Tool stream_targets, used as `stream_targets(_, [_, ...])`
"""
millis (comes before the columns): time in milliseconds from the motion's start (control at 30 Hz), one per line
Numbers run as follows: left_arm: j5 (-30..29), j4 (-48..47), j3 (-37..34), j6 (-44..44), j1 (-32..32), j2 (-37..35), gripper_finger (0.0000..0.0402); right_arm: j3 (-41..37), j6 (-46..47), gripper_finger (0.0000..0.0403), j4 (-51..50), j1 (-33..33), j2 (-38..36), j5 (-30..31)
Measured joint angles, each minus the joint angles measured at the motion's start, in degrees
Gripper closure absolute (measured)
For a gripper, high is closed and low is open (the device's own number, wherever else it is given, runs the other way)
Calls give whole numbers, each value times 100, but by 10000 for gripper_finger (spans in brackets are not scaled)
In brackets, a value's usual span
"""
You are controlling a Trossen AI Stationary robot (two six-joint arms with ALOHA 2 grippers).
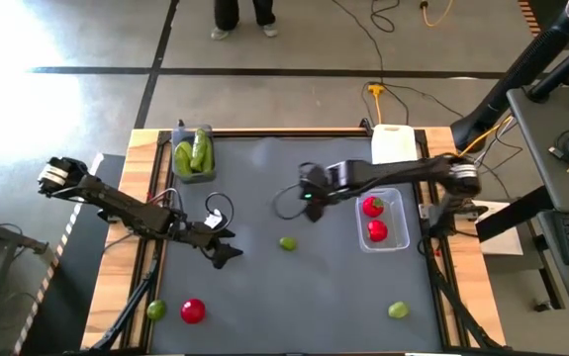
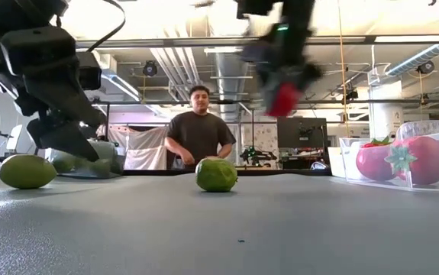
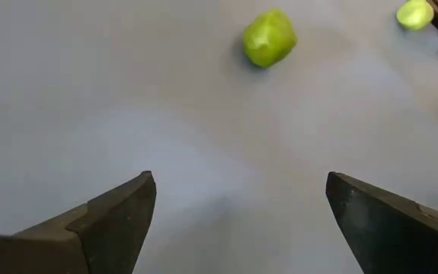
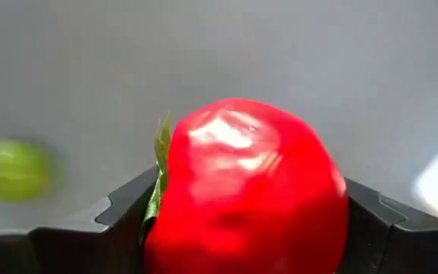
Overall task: Sort produce into baskets
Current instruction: Put the tomato into the transparent bin
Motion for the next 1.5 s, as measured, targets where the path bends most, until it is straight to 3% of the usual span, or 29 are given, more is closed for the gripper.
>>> stream_targets(133, [-204, -18, 0, 3, -13, 7, 36, -630, 1168, 124, -1144, -26, -901, 516])
stream_targets(367, [-590, 40, 0, 6, -13, 29, 36, -2543, 3978, 124, -1143, 109, -2583, -44])
stream_targets(600, [-591, 30, -7, 55, -13, 29, 36, -3548, 5000, 124, -1090, 413, -3307, -316])
stream_targets(733, [-591, 24, -9, 106, -13, 29, 36, -3867, 5263, 113, -1002, 413, -3270, -310])
stream_targets(900, [-589, 24, -9, 111, -13, 29, 36, -3999, 5235, 47, -763, 411, -3130, -312])
stream_targets(1133, [-182, -125, 0, 296, -13, -40, 36, -3414, 4761, 26, -1287, 400, -3211, -220])
stream_targets(1333, [-133, -1517, 415, 356, -32, -264, 36, -2637, 4593, 25, -1948, 400, -3204, -139])
stream_targets(1500, [-133, -3070, 1011, 455, -176, -399, 36, -2185, 3919, 25, -1285, 599, -3130, 322])
